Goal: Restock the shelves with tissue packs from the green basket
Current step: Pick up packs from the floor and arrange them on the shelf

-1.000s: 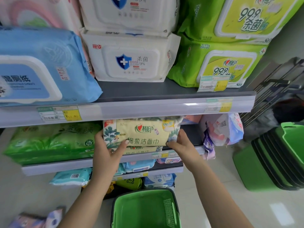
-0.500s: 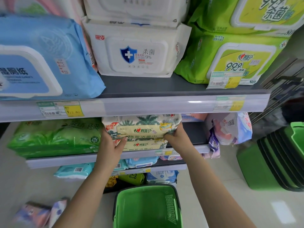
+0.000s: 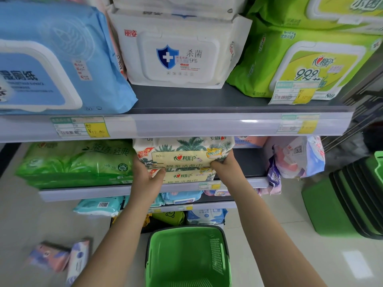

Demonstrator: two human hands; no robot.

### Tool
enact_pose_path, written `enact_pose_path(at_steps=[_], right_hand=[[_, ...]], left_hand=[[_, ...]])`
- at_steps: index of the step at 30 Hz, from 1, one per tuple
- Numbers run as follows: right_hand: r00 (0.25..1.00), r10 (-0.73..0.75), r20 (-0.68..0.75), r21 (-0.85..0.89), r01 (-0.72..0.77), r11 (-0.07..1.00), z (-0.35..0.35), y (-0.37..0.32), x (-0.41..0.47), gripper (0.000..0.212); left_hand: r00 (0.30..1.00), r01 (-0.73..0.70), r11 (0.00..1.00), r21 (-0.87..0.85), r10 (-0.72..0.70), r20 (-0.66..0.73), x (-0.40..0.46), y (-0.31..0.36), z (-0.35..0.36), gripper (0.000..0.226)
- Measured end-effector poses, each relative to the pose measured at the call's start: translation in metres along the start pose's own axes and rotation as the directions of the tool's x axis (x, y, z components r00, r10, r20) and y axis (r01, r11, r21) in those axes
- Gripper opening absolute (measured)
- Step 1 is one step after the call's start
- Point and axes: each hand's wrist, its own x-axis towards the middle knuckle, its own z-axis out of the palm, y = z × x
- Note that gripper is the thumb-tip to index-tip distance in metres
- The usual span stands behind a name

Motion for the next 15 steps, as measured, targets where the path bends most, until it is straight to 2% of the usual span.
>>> enact_pose_path(at_steps=[15], right_hand=[[0.999, 0.049, -0.011, 0.065, -0.048, 0.997, 0.011, 0.000, -0.004, 0.045]], left_hand=[[0.997, 0.068, 0.998, 0.002, -0.068, -0.025, -0.004, 0.015, -0.001, 0.078]])
